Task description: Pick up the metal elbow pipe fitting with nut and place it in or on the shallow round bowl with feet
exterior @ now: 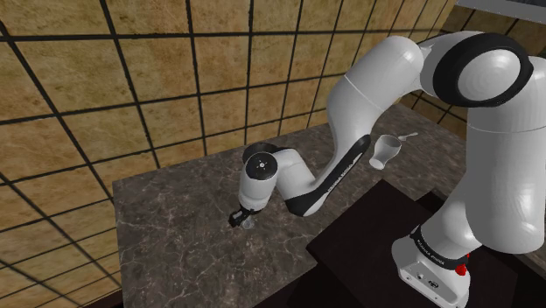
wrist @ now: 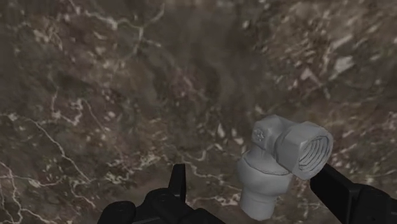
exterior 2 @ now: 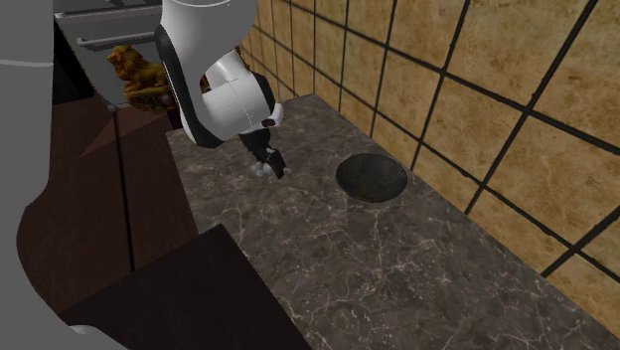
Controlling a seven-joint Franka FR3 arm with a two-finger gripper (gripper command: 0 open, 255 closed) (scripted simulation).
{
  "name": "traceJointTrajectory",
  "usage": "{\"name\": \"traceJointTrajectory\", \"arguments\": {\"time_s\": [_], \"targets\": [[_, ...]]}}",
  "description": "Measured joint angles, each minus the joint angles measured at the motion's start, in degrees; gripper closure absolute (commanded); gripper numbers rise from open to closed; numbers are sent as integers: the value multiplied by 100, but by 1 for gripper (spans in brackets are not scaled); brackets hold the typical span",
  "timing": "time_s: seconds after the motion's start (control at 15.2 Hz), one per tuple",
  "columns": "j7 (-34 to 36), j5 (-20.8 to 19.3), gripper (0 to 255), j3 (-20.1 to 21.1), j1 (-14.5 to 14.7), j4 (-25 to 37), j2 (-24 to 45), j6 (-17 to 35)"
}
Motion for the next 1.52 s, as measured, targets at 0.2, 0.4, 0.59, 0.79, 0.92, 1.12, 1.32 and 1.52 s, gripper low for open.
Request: {"name": "traceJointTrajectory", "arguments": {"time_s": [0.2, 0.4, 0.59, 0.79, 0.92, 1.12, 1.32, 1.52], "targets": [[10, -17, 0, -14, 8, 17, 24, 8], [11, -19, 255, -15, 9, 19, 27, 9], [11, -19, 255, -15, 9, 20, 27, 9], [11, -19, 255, -15, 9, 19, 27, 9], [11, -19, 255, -15, 9, 19, 27, 9], [-13, 10, 255, 6, -6, 5, -4, -7], [-162, 187, 255, 129, -90, -52, -175, -102], [-352, 391, 255, 263, -217, -155, -403, -187]]}}
